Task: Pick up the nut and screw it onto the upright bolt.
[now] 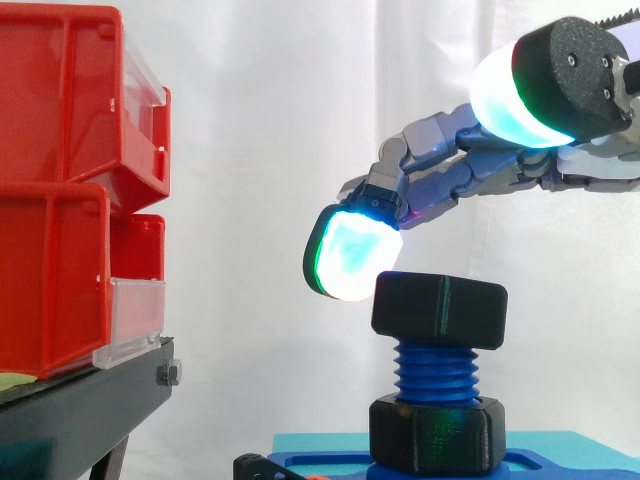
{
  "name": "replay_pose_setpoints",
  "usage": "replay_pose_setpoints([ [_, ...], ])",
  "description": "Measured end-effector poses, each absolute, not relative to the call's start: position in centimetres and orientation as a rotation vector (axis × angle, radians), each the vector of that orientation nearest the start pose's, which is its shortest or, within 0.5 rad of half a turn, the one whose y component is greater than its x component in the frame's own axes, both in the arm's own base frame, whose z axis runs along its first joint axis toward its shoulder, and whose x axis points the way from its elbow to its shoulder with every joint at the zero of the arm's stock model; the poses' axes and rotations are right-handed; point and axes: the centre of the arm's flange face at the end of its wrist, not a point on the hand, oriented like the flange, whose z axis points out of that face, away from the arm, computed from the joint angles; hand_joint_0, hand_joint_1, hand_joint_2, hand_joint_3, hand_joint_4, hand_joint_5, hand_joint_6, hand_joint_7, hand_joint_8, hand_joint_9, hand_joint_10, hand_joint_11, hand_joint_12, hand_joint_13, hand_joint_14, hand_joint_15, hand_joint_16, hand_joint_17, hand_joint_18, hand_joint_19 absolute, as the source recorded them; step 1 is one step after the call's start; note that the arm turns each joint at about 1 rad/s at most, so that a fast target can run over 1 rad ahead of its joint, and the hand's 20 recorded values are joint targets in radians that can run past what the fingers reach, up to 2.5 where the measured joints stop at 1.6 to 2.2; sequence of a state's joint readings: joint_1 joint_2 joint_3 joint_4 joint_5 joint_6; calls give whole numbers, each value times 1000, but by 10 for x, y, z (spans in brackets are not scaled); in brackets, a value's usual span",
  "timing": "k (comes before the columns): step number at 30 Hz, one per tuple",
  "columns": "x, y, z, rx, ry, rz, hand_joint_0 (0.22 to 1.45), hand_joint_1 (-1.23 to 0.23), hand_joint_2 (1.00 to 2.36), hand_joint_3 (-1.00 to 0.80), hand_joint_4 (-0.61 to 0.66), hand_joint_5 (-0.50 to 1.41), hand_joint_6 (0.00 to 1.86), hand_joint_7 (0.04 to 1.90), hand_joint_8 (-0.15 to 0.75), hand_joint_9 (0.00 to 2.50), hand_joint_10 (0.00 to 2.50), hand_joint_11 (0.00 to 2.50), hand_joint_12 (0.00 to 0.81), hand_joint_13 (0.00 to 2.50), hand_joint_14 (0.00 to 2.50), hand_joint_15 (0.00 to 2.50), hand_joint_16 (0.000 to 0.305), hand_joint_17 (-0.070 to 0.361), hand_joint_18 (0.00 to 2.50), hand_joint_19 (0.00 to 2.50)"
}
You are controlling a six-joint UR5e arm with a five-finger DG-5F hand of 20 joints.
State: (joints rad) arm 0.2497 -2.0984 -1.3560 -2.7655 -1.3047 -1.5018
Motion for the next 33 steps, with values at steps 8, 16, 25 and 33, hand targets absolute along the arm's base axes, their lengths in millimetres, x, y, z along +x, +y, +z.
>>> replay_pose_setpoints([
  [8,706,12,314,69,1527,58,502,-29,1000,-500,259,-104,504,1104,284,450,0,0,380,230,0,0,47,107,0,0],
  [16,704,2,312,63,1542,58,511,-53,1000,-500,236,-87,503,1223,287,481,0,0,374,256,0,0,46,103,0,0],
  [25,702,-16,310,59,1564,51,517,-80,1000,-500,235,-66,501,1341,291,538,0,0,362,310,0,0,44,99,23,0],
  [33,700,-33,308,60,1579,46,524,-94,1000,-500,247,-26,540,1350,293,668,0,0,340,412,0,0,40,90,134,0],
])
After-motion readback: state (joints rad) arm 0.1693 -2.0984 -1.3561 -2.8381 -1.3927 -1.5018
